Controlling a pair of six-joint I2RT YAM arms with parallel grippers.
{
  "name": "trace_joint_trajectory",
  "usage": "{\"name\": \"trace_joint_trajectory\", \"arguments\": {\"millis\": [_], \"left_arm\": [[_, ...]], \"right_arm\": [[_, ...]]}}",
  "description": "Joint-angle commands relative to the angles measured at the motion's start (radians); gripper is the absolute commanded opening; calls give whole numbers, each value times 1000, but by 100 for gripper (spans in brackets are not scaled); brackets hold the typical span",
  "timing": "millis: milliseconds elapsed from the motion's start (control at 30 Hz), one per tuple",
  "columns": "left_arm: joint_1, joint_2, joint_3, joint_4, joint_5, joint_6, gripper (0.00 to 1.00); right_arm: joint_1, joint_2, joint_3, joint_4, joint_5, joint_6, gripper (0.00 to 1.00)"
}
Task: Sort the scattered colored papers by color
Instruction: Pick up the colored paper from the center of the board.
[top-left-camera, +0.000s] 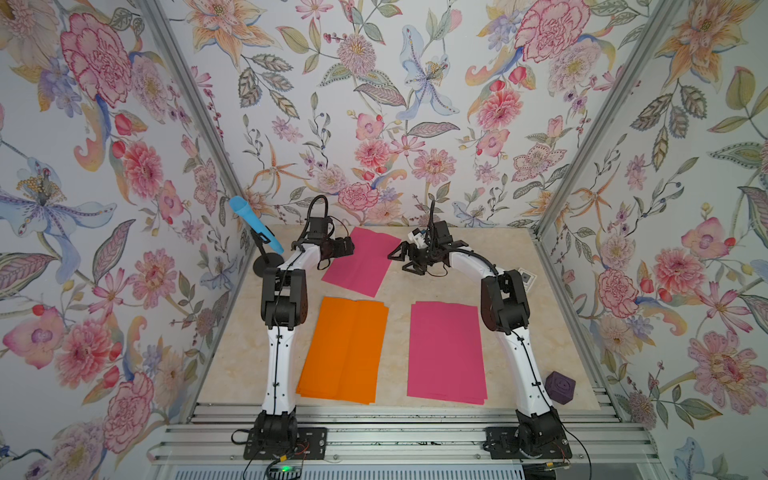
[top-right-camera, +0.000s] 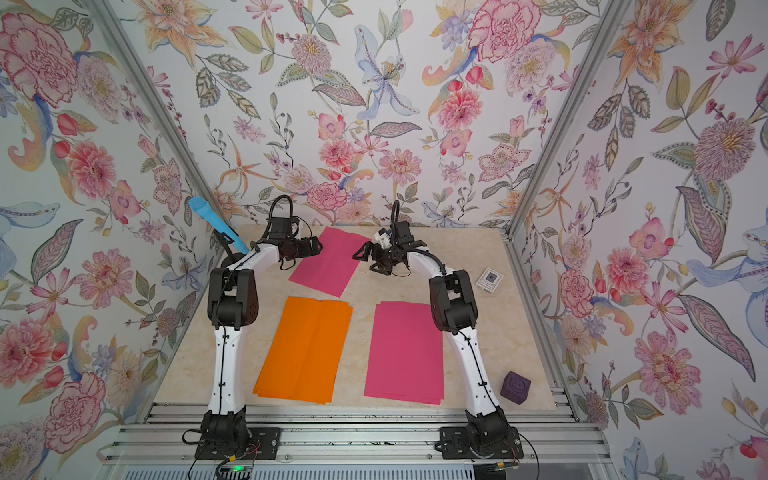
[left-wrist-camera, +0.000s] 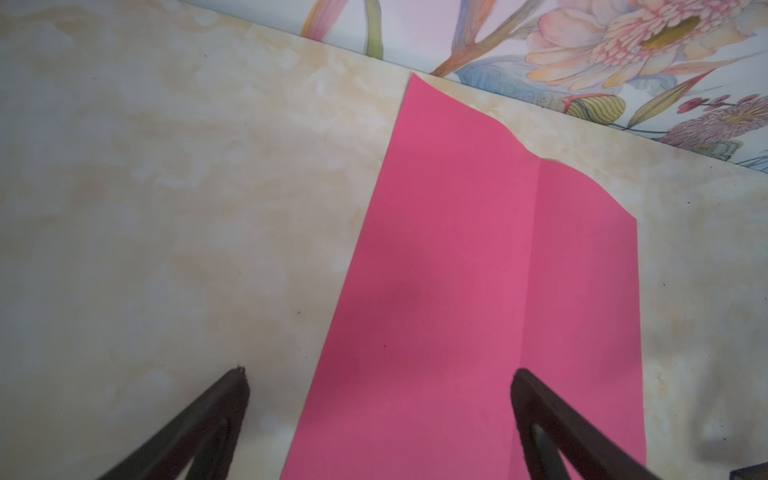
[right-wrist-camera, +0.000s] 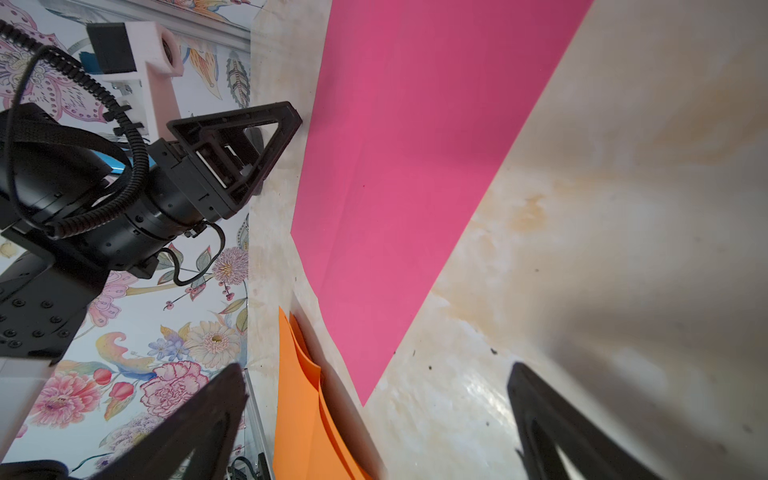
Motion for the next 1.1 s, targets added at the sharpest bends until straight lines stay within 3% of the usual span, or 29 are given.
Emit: {"name": "trace_joint_trajectory", "arguments": {"millis": [0,433,833,1067], "left_arm": [[-15,-2,-70,-26,97,-67,100],[-122,-21,-197,212,313,-268,100],[-175,-71,-223,303,384,-342,100],[-171,-105,-324,593,488,-536,100]], "right_arm": [[5,32,10,-7,26,16,100],[-13,26,-65,-7,107,93,100],[-78,-63,-239,67,155,140,100],[-99,-70,-257,68,123,118,100]]}}
